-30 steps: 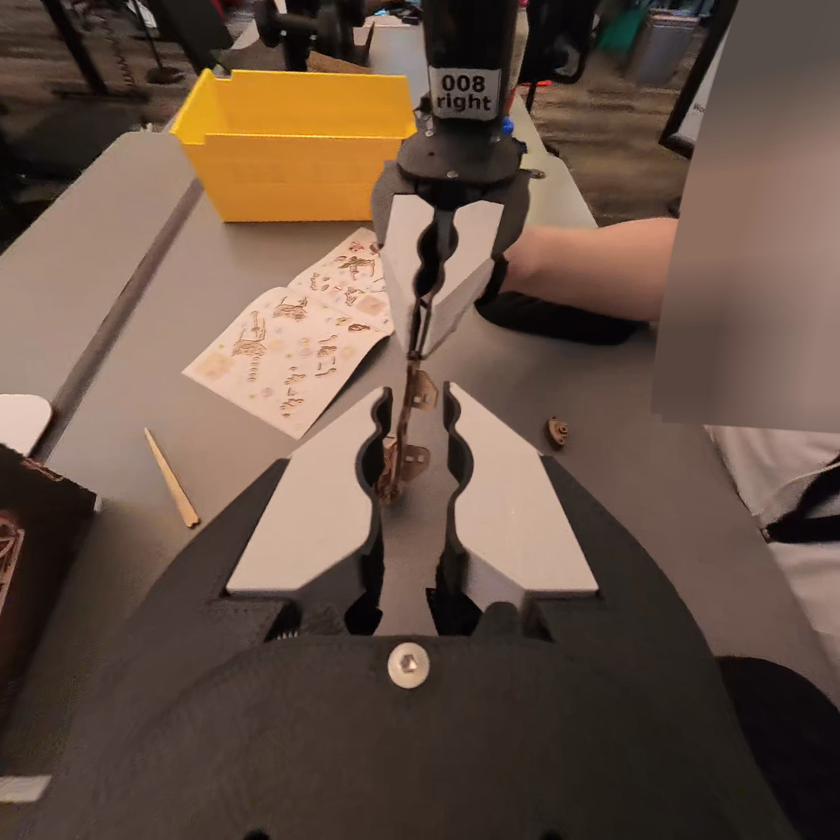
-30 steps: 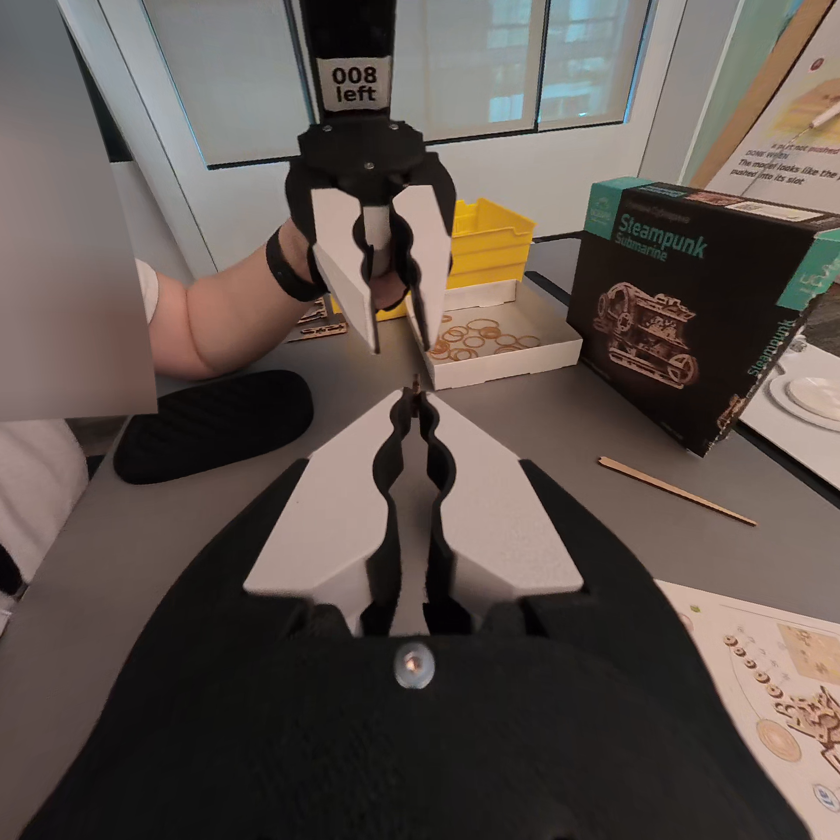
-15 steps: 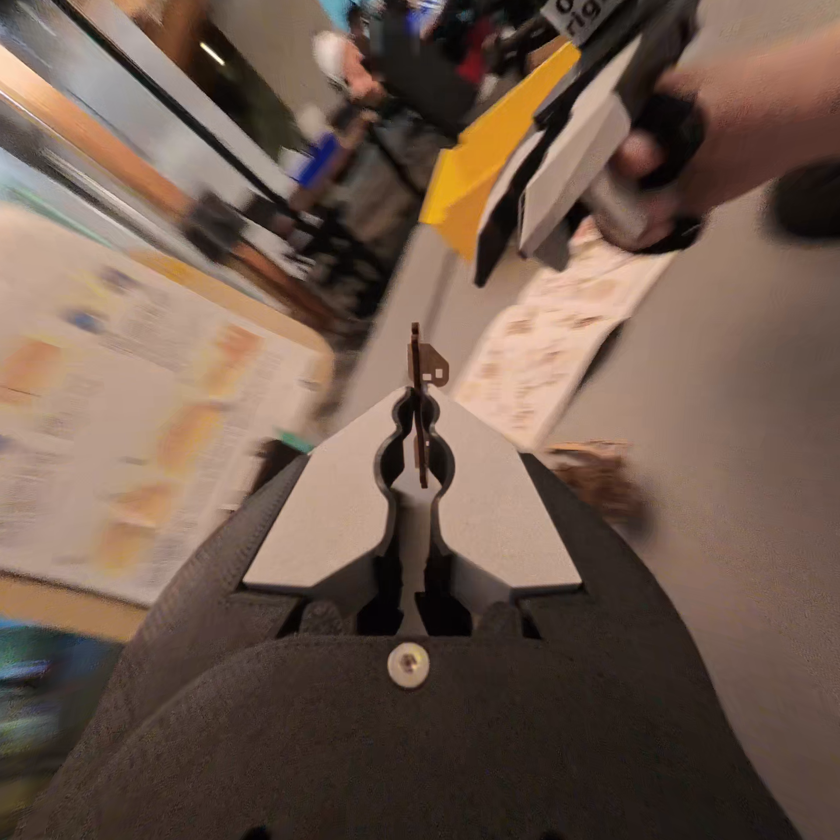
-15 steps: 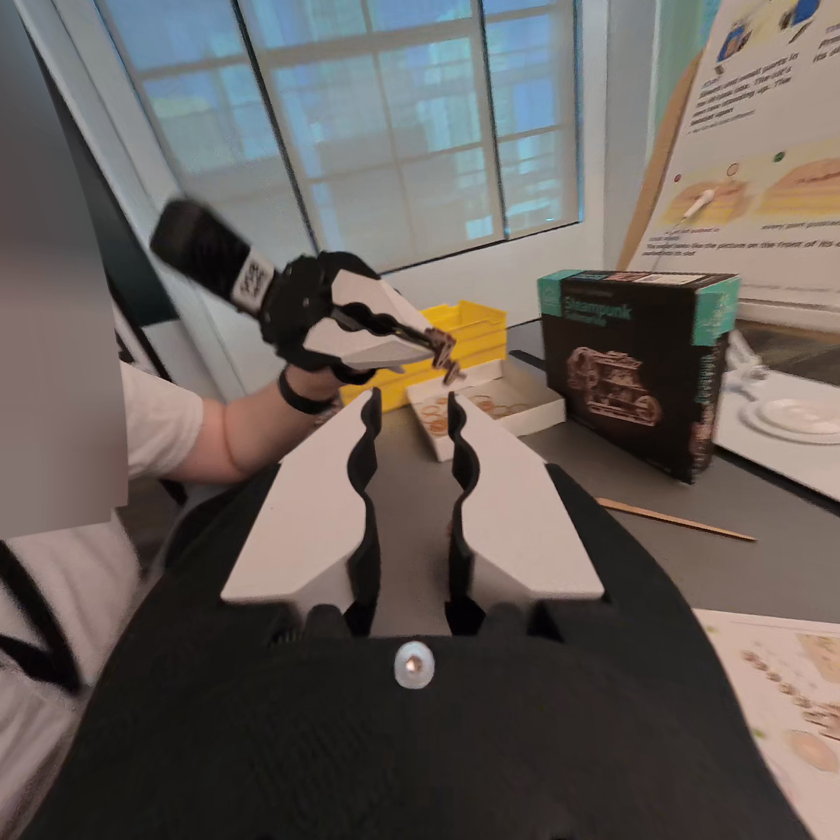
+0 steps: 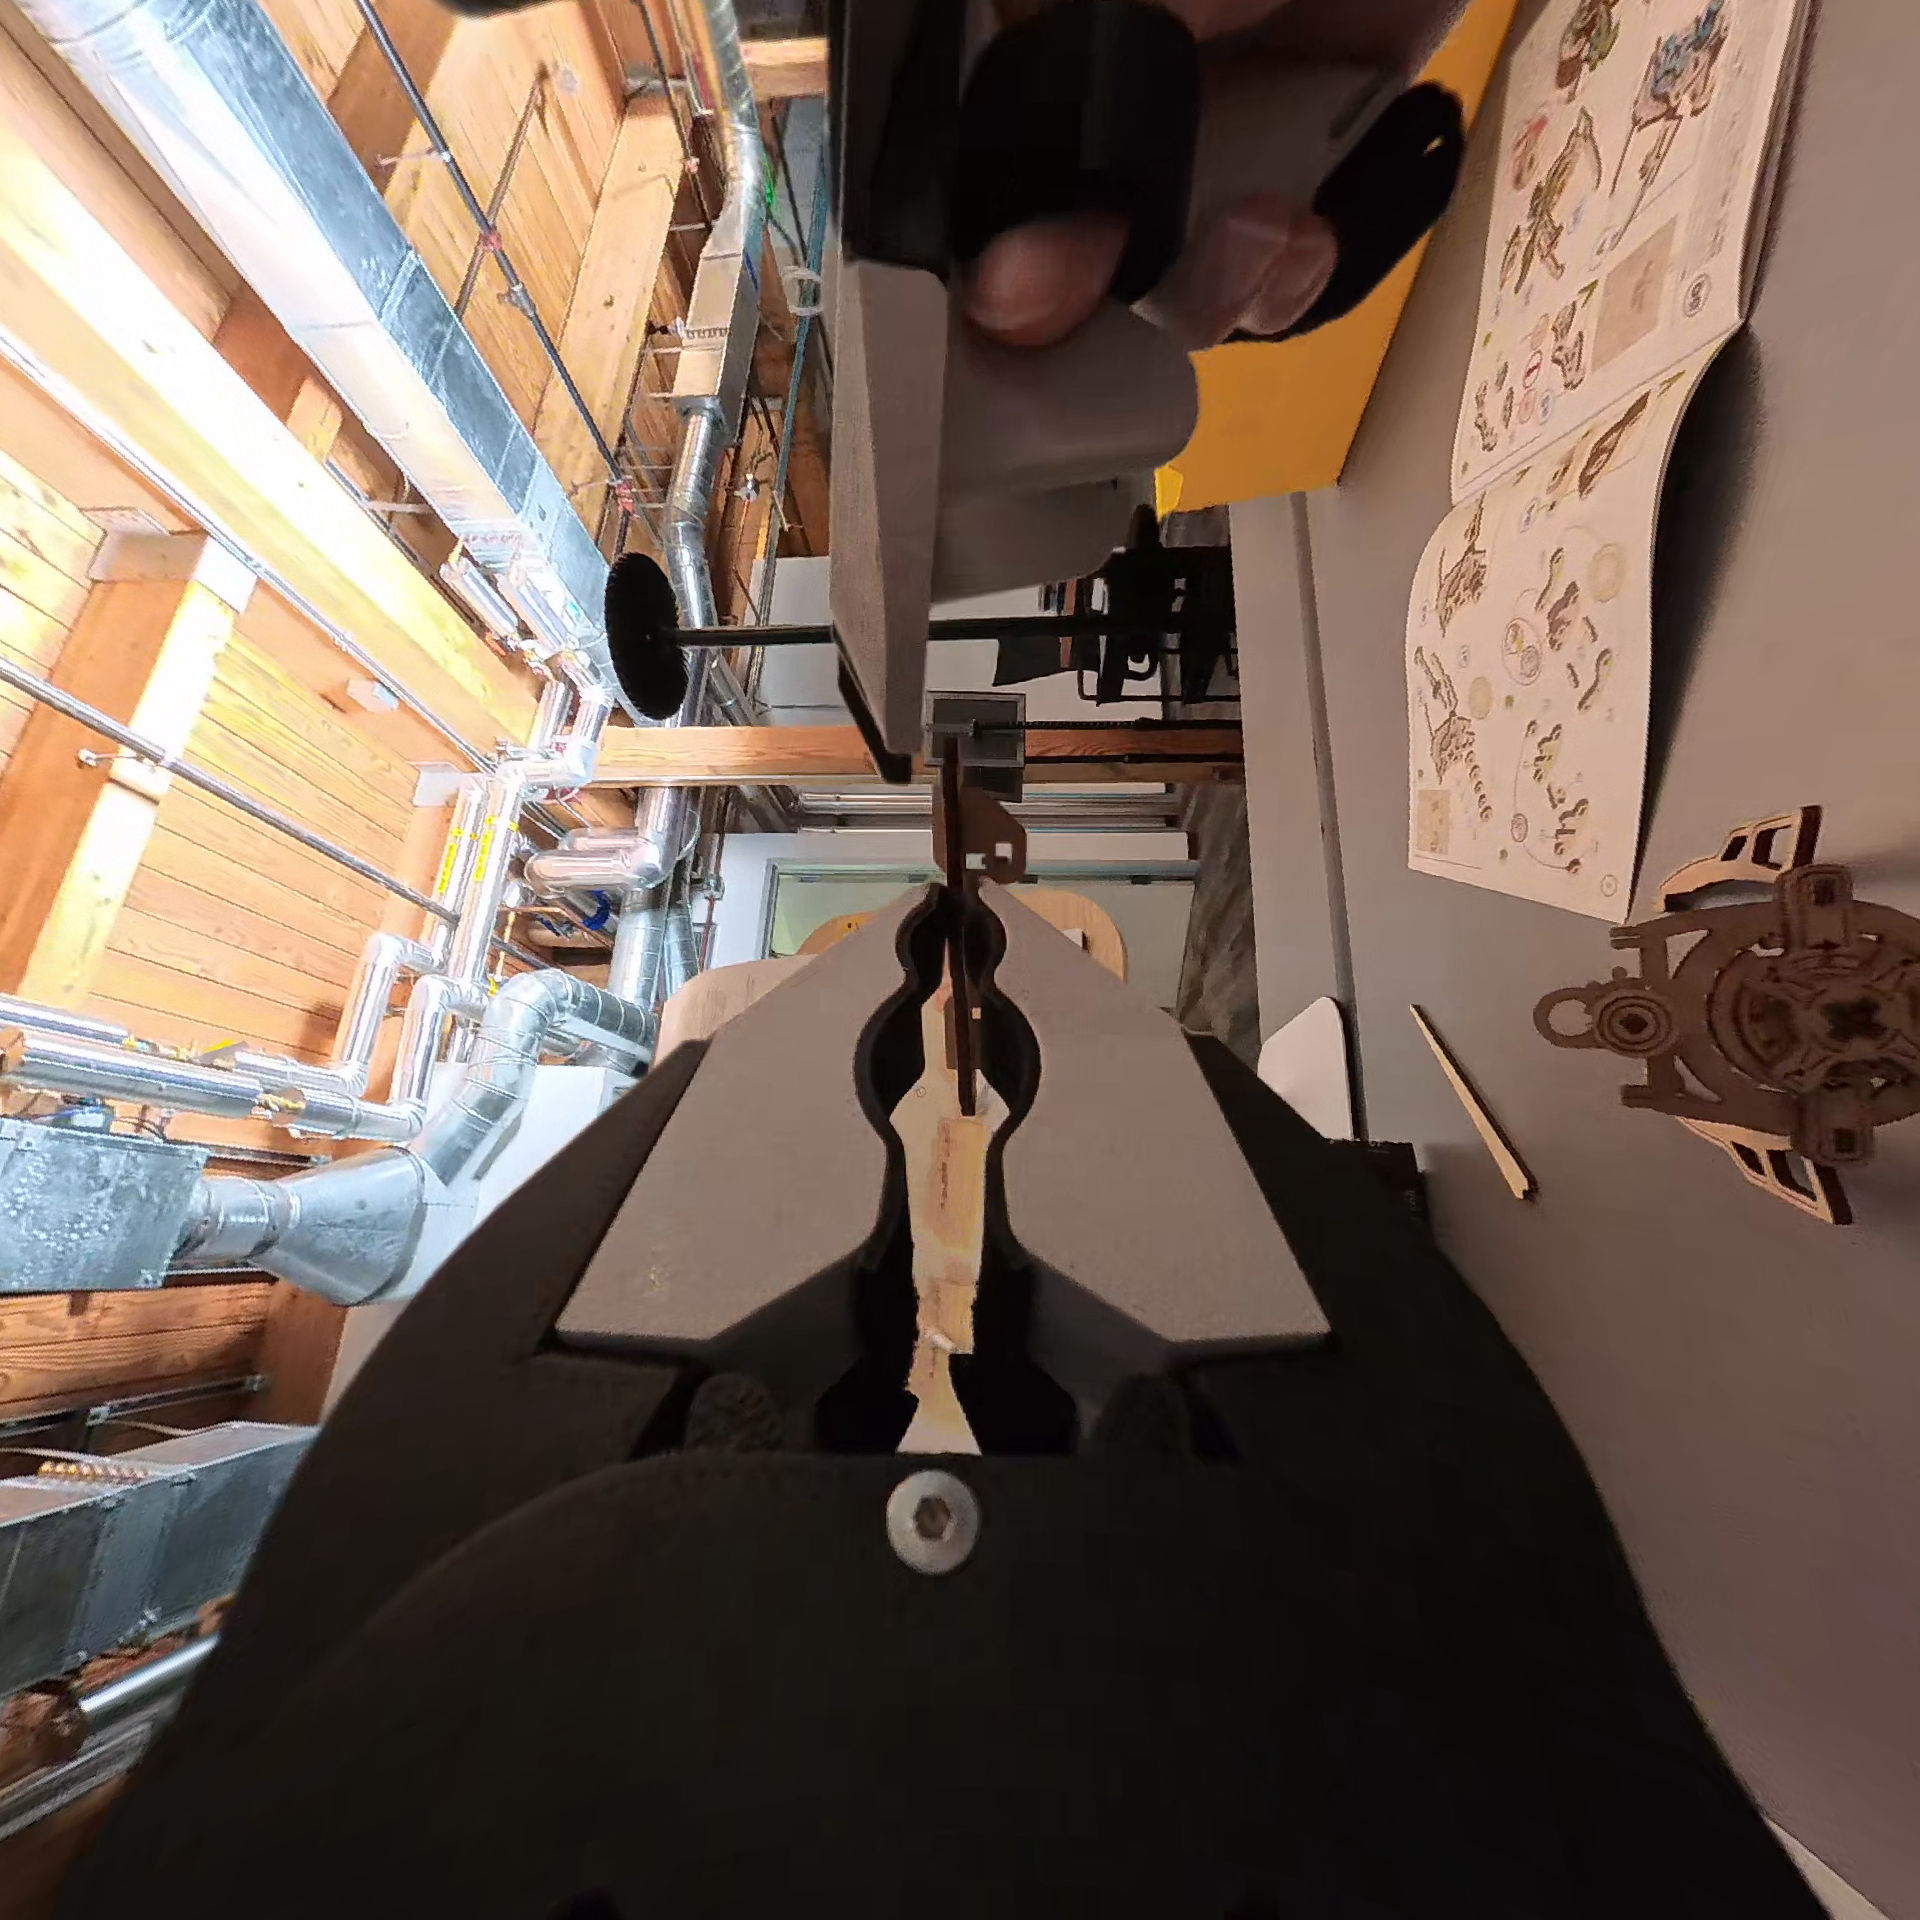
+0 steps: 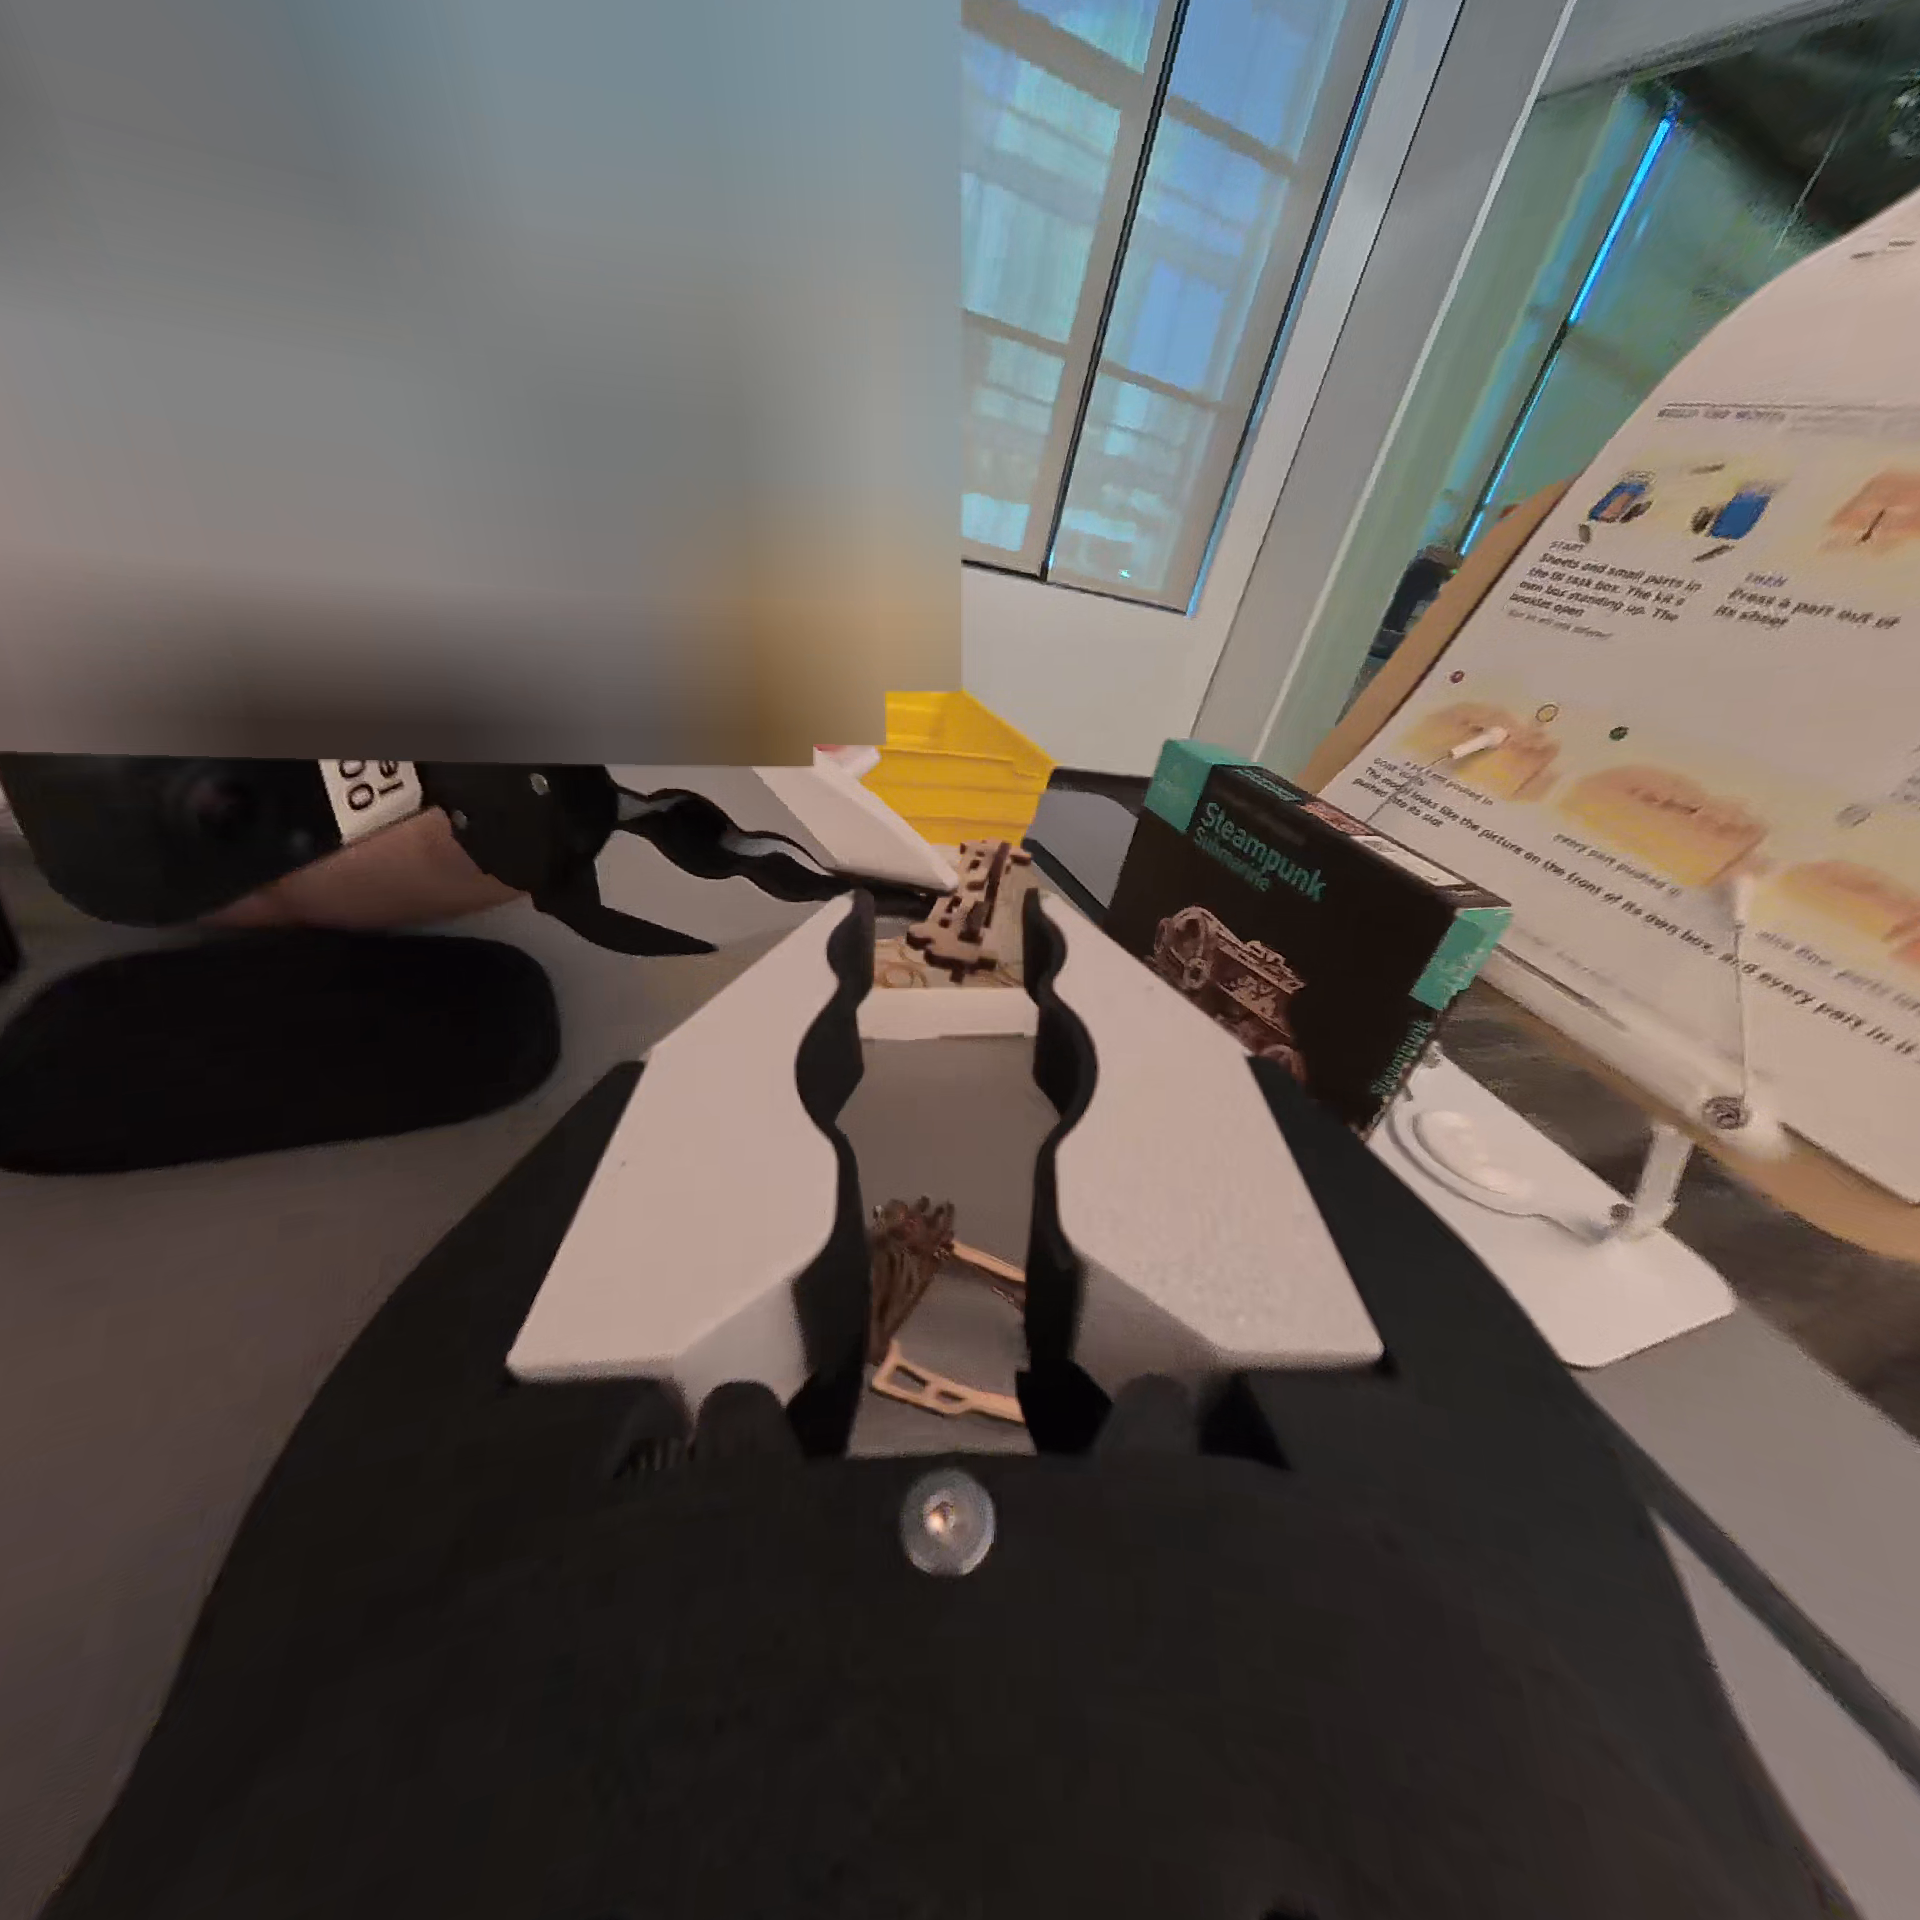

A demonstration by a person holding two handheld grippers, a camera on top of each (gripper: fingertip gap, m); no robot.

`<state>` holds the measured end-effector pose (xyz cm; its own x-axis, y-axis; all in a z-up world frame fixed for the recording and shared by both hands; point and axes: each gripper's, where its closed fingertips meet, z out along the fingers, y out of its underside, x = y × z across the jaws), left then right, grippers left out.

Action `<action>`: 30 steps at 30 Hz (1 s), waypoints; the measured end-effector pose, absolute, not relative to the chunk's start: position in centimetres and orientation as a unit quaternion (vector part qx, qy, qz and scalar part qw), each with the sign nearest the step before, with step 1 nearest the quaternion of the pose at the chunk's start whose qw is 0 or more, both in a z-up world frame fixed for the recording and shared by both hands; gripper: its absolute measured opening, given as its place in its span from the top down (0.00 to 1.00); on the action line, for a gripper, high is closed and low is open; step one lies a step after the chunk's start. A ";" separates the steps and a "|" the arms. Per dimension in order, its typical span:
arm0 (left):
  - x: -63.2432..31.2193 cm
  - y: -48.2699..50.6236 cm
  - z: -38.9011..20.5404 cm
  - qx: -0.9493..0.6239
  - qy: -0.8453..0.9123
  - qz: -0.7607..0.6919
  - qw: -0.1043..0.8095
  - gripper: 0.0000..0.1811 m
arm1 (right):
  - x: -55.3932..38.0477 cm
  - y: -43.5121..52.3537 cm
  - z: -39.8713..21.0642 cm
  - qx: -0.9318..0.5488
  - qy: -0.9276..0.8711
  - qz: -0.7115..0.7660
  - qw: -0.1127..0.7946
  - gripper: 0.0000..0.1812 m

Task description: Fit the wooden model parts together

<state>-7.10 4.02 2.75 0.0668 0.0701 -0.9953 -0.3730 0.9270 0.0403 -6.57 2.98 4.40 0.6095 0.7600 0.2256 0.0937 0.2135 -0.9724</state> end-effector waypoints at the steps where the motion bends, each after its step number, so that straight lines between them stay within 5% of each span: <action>1: -7.1 3.8 2.8 -0.107 0.664 0.157 0.723 1.00 | -6.8 2.8 4.1 -0.579 -0.387 0.231 0.680 0.85; 30: -6.6 3.1 3.0 -0.061 0.640 0.222 0.733 1.00 | -7.0 3.0 3.4 -0.589 -0.433 0.033 0.681 0.93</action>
